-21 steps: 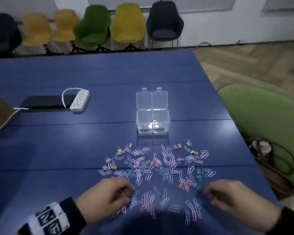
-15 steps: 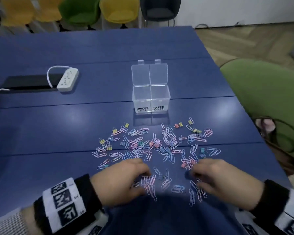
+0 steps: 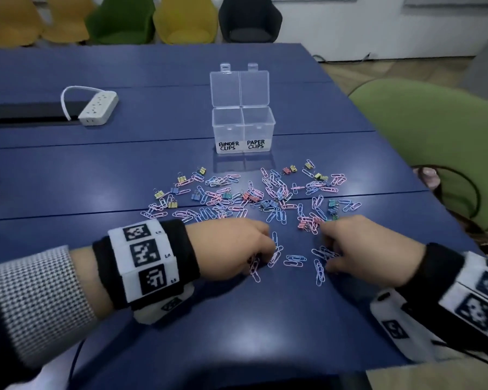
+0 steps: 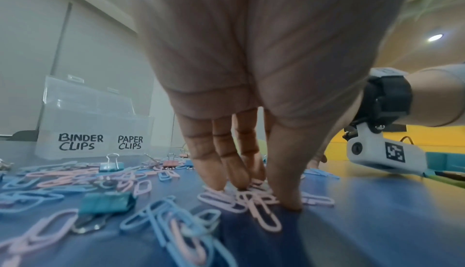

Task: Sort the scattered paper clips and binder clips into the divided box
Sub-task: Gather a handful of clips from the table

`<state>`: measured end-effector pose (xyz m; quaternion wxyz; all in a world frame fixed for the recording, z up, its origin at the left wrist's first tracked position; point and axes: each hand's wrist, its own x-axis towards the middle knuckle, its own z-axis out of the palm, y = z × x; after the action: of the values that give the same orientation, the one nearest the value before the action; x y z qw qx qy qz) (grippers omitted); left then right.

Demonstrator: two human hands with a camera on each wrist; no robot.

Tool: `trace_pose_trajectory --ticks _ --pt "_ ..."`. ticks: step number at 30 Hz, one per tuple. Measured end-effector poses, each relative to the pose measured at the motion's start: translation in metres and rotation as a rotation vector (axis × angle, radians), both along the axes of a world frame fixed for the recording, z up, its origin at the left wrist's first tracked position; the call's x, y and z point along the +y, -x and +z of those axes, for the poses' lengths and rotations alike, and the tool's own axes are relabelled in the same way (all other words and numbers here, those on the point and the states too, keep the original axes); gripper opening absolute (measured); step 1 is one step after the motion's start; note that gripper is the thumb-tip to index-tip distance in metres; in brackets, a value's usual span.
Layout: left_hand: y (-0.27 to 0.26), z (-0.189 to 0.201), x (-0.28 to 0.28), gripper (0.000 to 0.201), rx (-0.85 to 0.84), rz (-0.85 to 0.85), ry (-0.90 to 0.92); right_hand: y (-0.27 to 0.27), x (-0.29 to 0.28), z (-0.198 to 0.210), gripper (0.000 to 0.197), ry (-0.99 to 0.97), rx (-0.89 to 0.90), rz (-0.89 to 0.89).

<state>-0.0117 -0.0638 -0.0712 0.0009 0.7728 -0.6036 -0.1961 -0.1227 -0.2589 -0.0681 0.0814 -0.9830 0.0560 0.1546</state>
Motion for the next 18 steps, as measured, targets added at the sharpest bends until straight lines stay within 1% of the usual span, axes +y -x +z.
trace_pose_trajectory --ticks 4,7,9,11,12,13,15,17,18 --pt "-0.001 -0.005 -0.005 0.02 -0.014 0.043 0.013 -0.013 0.001 -0.005 0.022 0.068 -0.038 0.026" --pt "-0.001 -0.005 -0.01 0.022 -0.075 0.062 0.003 -0.024 0.0 -0.007 0.025 0.098 -0.027 0.044" --pt "-0.002 -0.005 -0.013 0.022 -0.112 0.084 -0.017 -0.029 -0.001 -0.008 0.027 0.092 0.0 0.034" --pt "-0.004 -0.006 -0.016 0.021 -0.123 0.104 -0.035 -0.033 -0.003 -0.008 0.025 0.066 0.015 0.009" --pt "-0.005 -0.006 -0.018 0.021 -0.125 0.113 -0.039 -0.034 -0.006 -0.007 0.022 0.02 0.021 -0.023" --pt "-0.007 -0.004 -0.019 0.02 -0.125 0.127 -0.033 -0.033 -0.01 -0.006 0.02 -0.076 0.025 -0.07" --pt "-0.013 0.001 -0.017 0.015 -0.11 0.193 0.029 -0.029 -0.019 -0.005 0.018 -0.373 0.024 -0.183" --pt "-0.023 0.008 -0.01 0.014 0.001 0.305 0.184 -0.025 -0.031 -0.004 0.016 -0.769 -0.011 -0.307" --pt "-0.028 0.012 -0.006 0.013 0.111 0.382 0.291 -0.022 -0.035 -0.004 0.017 -0.973 -0.033 -0.369"
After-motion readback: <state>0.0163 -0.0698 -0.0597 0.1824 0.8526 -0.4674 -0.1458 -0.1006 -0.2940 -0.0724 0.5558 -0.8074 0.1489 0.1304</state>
